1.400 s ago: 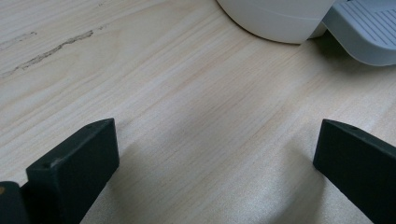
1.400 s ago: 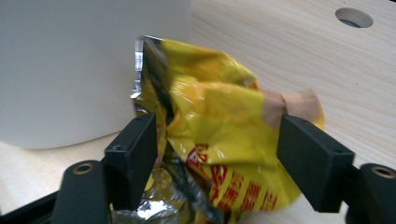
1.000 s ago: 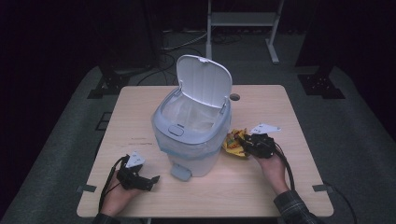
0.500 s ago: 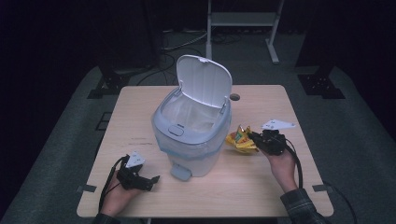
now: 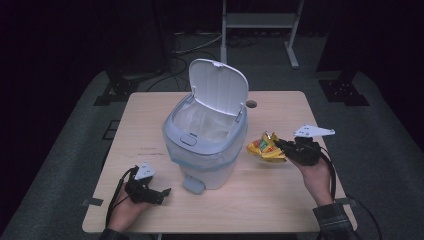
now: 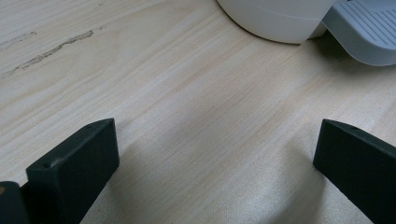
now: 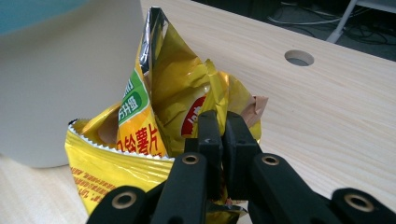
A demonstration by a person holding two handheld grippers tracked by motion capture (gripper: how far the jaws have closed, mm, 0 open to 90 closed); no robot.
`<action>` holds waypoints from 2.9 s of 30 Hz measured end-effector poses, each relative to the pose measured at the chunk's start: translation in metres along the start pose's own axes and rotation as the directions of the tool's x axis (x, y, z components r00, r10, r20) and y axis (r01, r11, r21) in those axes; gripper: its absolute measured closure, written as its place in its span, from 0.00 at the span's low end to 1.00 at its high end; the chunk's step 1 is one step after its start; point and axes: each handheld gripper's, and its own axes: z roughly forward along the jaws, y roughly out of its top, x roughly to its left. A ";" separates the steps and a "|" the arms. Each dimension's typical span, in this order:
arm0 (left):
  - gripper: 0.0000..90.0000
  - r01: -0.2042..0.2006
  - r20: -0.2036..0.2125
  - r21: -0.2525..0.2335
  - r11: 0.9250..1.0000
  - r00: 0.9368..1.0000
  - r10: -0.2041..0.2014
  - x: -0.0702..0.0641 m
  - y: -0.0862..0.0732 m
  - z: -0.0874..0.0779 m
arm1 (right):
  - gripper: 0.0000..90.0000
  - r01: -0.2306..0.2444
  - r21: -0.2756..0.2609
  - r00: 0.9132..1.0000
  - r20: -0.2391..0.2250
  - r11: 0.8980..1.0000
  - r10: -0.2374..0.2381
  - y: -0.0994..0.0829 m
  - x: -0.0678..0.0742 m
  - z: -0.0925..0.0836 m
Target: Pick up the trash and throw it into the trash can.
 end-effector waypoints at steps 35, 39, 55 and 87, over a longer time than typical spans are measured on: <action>0.00 0.001 -0.001 -0.003 1.000 1.000 -0.001 0.000 0.000 0.000 | 0.96 0.076 -0.176 0.970 -0.216 0.981 -0.114 0.068 0.014 -0.082; 0.00 0.000 0.000 -0.003 1.000 1.000 0.000 0.000 0.000 0.000 | 0.96 0.070 -0.212 0.954 -0.270 0.975 -0.127 0.082 0.017 -0.093; 0.00 0.000 0.000 -0.003 1.000 1.000 0.000 0.000 0.000 0.000 | 0.96 0.108 -0.286 0.902 -0.374 0.952 -0.215 0.137 0.043 -0.104; 0.00 -0.001 0.000 -0.004 1.000 1.000 0.001 0.000 0.000 0.000 | 0.94 0.155 -0.249 0.883 -0.399 0.956 -0.247 0.202 0.094 -0.013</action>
